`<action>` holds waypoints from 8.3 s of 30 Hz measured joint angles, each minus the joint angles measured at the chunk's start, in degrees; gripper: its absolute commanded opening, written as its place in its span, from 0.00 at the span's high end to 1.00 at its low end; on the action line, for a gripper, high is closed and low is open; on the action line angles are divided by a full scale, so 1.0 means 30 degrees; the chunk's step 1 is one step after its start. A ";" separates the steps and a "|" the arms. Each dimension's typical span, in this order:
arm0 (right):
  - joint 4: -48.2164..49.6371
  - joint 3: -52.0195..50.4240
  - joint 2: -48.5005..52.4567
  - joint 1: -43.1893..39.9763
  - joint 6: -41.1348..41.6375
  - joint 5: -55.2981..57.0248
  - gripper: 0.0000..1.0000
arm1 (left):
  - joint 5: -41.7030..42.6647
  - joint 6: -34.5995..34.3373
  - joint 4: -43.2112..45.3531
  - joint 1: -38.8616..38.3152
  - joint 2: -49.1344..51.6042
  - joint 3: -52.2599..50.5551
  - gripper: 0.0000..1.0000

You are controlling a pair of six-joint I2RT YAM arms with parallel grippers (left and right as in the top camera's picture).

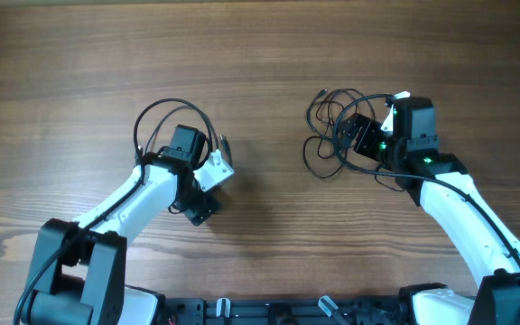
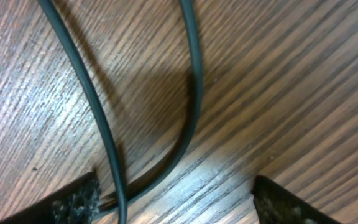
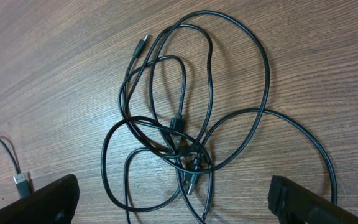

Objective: Untangle cables

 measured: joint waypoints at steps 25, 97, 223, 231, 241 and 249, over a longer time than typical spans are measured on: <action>0.0007 0.0000 0.0000 0.0000 0.0000 0.0000 0.00 | -0.0342 -0.7584 0.4794 0.0022 -0.1610 0.4313 0.96; -0.0007 0.0000 0.0007 0.0000 0.0000 0.0000 0.00 | 0.0219 -2.6228 -0.7257 0.2645 0.0539 1.2743 0.00; 0.0000 0.0007 0.0073 0.0000 0.0000 0.0000 0.00 | 0.1530 -1.9904 -1.4032 1.3005 -1.8608 1.1198 0.00; 0.0036 0.0007 0.0073 0.0000 0.0503 0.0000 0.00 | -0.2652 -1.9584 -1.8768 1.3005 -1.8848 1.1060 0.00; -0.0860 -0.0029 0.0080 0.0000 0.4539 -0.3133 0.00 | -0.3548 -1.9511 -1.8782 1.3005 -1.8848 1.1060 0.00; 0.2659 -0.0029 0.0809 0.1486 0.1588 -0.5442 0.04 | -0.3548 -1.9504 -1.8782 1.3005 -1.8848 1.1060 0.00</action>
